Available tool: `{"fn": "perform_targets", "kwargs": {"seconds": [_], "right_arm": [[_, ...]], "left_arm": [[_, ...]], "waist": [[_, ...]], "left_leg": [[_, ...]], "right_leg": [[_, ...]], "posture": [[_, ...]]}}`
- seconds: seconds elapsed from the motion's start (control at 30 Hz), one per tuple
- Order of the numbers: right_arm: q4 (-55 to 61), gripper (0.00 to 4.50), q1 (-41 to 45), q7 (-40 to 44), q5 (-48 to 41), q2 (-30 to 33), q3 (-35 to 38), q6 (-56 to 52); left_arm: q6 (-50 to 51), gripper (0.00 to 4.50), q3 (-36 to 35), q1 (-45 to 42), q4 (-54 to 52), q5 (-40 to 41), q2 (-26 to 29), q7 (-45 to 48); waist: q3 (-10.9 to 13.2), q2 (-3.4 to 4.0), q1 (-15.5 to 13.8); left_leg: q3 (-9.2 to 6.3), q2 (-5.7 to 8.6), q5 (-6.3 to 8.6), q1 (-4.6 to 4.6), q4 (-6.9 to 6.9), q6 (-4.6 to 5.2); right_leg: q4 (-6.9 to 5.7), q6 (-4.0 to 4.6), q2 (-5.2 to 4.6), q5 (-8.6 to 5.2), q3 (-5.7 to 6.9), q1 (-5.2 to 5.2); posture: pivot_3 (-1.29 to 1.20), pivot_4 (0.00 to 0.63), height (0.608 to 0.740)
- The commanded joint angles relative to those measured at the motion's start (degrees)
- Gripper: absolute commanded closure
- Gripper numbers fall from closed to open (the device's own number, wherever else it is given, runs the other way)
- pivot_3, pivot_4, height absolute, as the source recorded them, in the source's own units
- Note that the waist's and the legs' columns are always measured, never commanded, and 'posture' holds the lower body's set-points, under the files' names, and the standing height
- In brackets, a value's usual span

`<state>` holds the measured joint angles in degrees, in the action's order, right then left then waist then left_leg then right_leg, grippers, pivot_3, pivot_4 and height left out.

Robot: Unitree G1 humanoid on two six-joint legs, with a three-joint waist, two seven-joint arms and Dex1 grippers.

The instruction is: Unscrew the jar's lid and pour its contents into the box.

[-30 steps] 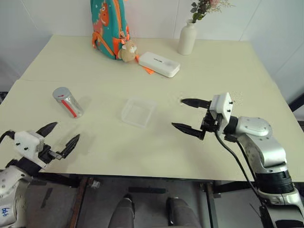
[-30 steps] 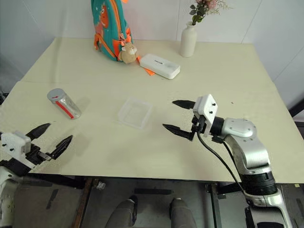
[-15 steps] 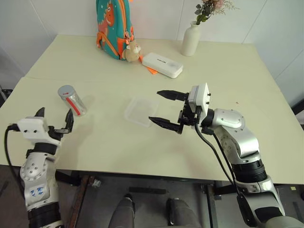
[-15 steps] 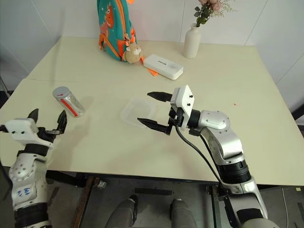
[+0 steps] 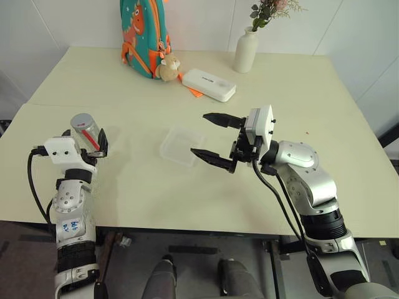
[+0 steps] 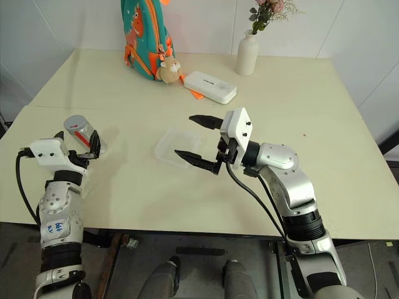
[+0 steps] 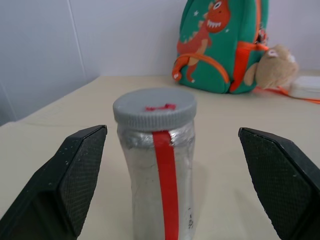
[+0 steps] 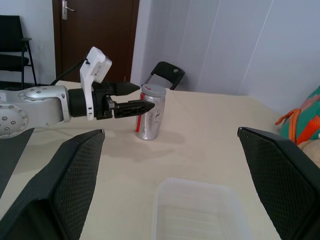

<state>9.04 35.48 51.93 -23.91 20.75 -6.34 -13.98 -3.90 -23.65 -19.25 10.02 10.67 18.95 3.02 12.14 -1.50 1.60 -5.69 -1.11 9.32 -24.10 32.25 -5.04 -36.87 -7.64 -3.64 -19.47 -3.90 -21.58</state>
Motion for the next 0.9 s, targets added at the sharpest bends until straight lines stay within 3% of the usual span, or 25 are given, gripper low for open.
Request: {"fn": "perform_targets", "kwargs": {"seconds": [0.03,0.73,0.83,0.9], "right_arm": [[1.9,0.0,0.6,-0.3,-0.5,-0.1,0.6,0.4],[3.2,0.0,-0.9,-2.9,0.4,-0.2,0.7,0.9],[3.5,0.0,-1.3,-3.5,0.6,-0.4,0.7,1.1],[3.5,0.0,-1.4,-3.8,0.7,-0.6,0.7,1.2]], "left_arm": [[-0.2,0.01,0.1,-2.0,0.6,-0.9,0.4,-2.0],[-3.6,0.01,2.5,-13.4,19.4,-2.7,5.2,-1.2],[-3.9,0.55,3.0,-13.8,20.2,-3.0,5.5,-1.2],[-3.3,1.16,3.2,-13.8,20.3,-3.4,5.7,-1.6]], "waist": [[0.0,0.0,0.0],[0.0,0.0,0.0],[0.0,0.0,0.0],[0.0,0.0,0.0]], "left_leg": [[0.0,0.0,0.0,0.0,0.01,0.0],[0.0,0.0,-0.01,-0.01,-0.03,-0.02],[0.0,0.0,-0.01,-0.01,-0.04,-0.02],[0.0,0.0,-0.02,-0.01,-0.05,-0.02]], "right_leg": [[-0.01,0.0,0.0,0.0,0.0,0.0],[0.01,-0.02,0.01,0.01,0.01,-0.02],[0.02,-0.03,0.0,0.01,0.01,-0.03],[0.02,-0.03,0.0,0.0,0.01,-0.03]], "posture": [[0.0,0.15,0.74],[0.0,0.15,0.74],[0.0,0.15,0.74],[0.0,0.15,0.74]]}}
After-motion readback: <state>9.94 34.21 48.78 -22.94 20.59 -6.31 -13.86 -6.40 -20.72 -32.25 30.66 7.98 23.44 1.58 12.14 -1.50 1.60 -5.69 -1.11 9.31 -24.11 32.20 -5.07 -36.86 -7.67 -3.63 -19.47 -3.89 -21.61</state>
